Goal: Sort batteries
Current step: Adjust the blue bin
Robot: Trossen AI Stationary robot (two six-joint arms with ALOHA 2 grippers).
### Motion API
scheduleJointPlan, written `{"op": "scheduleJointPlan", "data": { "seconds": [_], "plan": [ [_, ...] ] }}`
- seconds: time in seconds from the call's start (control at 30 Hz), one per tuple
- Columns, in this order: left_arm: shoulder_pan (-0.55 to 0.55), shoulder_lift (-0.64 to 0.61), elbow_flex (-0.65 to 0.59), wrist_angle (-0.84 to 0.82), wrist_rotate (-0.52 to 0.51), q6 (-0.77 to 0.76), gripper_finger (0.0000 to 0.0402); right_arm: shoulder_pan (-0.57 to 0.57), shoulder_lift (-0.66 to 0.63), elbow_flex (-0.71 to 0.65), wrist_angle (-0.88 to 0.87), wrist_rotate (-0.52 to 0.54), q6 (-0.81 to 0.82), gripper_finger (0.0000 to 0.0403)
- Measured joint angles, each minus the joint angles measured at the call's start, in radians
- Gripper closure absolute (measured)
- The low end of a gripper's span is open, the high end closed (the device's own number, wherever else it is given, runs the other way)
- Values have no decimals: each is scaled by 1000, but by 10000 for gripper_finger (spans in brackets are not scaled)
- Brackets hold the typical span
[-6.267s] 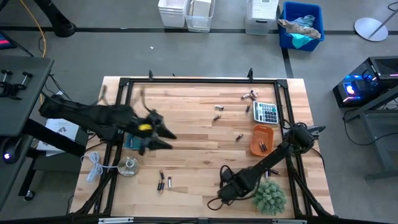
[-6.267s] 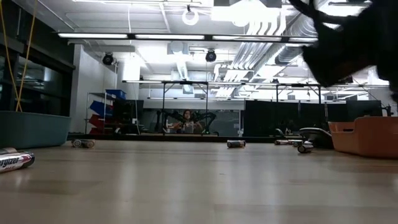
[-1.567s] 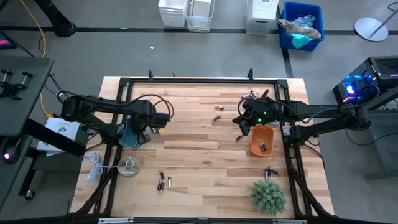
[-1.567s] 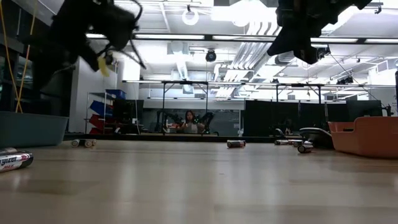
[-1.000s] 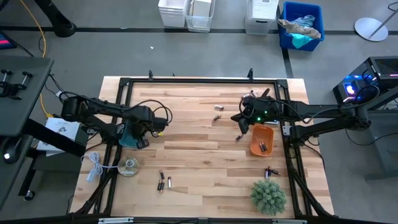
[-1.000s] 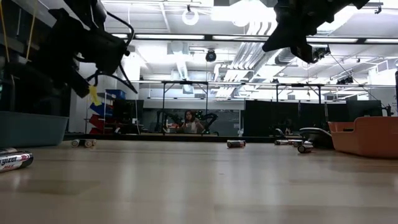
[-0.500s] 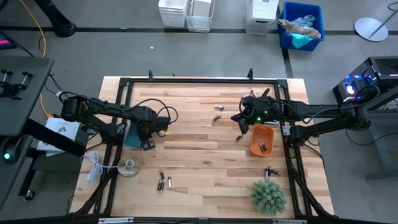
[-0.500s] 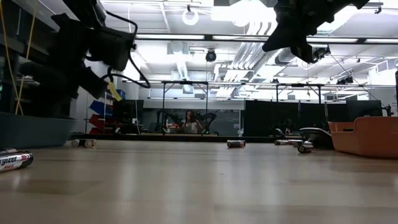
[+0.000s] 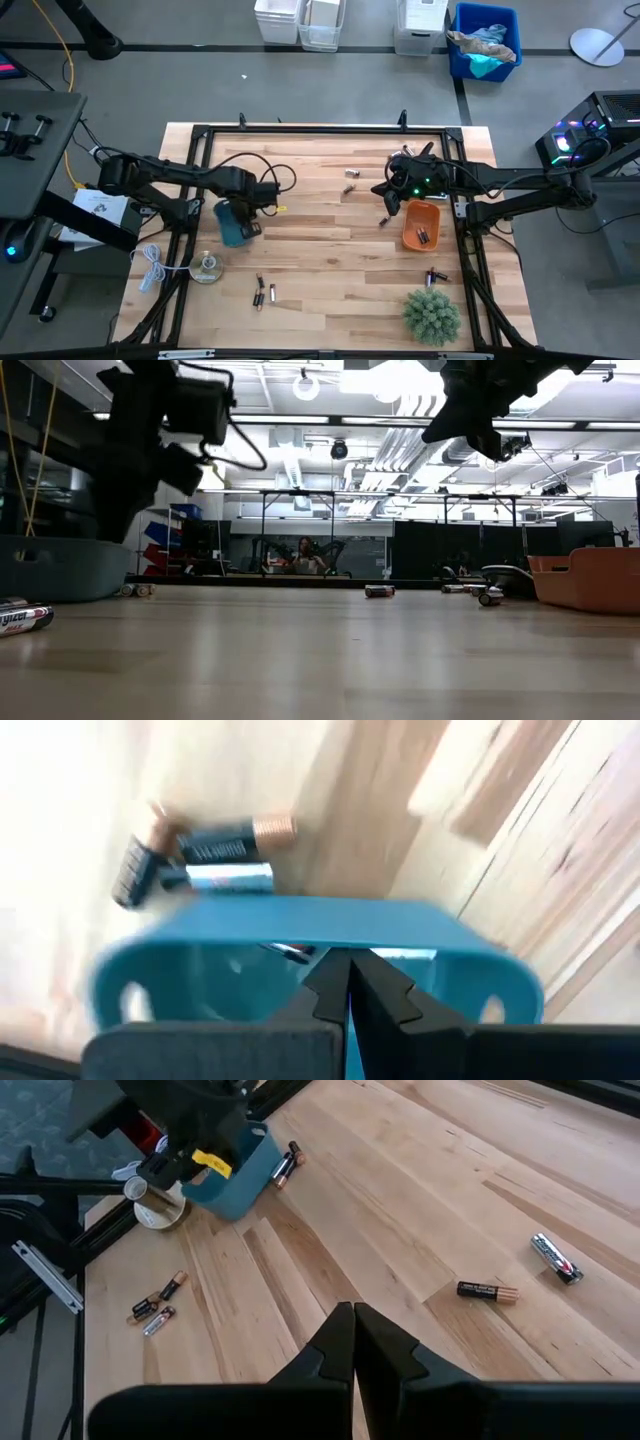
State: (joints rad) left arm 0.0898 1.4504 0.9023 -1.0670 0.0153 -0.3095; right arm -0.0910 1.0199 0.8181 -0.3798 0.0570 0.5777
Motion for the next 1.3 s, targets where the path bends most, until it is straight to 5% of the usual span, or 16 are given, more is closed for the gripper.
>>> {"op": "scheduleJointPlan", "data": {
  "seconds": [0.33,0.6,1.0,1.3],
  "plan": [
    [3,-62,107,-83,-106,-11,401,0,0,0,0,0,-2,403],
    [-1,-165,110,253,-175,-204,401,0,0,0,0,19,-20,403],
    [-147,94,109,122,-263,-554,401,0,0,0,0,22,-18,403],
    [-233,140,109,49,-236,-729,401,-1,0,0,0,23,-18,403]
  ]
}}
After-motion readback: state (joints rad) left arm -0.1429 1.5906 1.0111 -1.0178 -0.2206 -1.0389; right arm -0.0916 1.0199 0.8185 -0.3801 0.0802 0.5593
